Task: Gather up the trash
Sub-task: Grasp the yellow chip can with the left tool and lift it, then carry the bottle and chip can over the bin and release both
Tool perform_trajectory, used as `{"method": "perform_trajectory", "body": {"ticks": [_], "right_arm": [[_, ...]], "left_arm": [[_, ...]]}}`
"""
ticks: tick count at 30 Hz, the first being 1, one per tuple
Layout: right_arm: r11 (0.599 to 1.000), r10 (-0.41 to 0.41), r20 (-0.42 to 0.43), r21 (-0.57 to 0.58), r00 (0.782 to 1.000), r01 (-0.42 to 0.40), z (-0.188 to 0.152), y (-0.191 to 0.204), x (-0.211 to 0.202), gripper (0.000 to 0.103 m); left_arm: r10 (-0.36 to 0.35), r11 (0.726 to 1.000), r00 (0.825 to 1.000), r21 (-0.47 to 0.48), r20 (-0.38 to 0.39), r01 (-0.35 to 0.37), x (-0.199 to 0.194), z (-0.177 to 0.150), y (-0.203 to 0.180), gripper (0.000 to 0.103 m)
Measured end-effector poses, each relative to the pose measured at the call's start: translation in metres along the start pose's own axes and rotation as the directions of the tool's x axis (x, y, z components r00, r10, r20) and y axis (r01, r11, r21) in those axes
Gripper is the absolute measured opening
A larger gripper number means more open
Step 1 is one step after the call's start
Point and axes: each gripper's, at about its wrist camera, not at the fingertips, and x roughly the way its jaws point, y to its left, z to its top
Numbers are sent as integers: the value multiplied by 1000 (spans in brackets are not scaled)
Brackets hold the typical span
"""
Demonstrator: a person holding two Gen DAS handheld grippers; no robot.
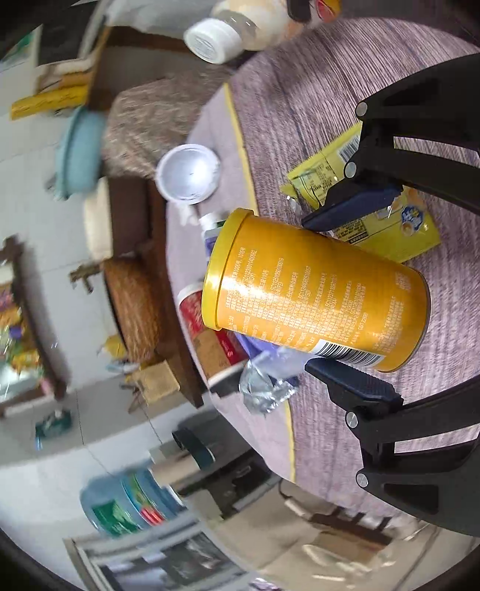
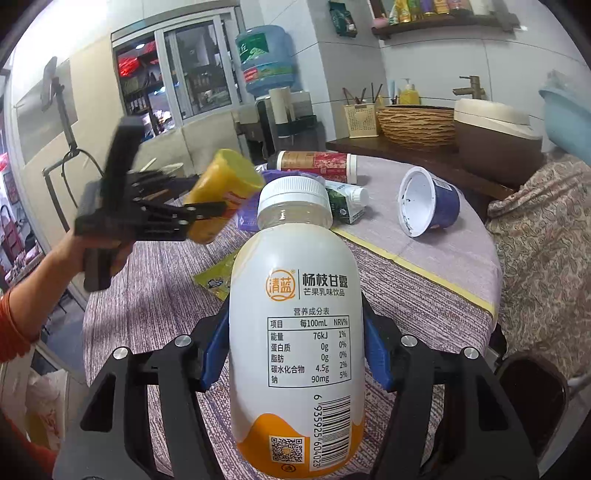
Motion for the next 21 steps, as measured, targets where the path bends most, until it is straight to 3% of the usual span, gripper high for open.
{"method": "perform_trajectory", "body": {"ticks": [3,8,11,14,17,21], "right_arm": [[1000,-21,35,8,999,20,-6,4,-7,62],[999,-40,70,36,997,37,-15,6,-17,62],[997,-57,81,51,995,53,-20,6,-21,62],[996,-54,87,78,995,47,-26,2,-23,62],[993,-66,93,102,993,56,-32,-3,-26,62],[988,-86,109,141,990,70,-39,-12,-37,62]], "left_arm": [[16,993,998,-114,61,-9,-25,-10,4,70],[61,985,984,-170,167,-32,-57,-15,-8,70],[15,978,979,-207,204,29,-70,-15,-20,70],[6,976,975,-215,224,43,-78,-14,-37,70],[-55,959,965,-255,257,122,-85,-12,-49,70],[-95,964,957,-214,275,157,-81,-2,-81,69]]}}
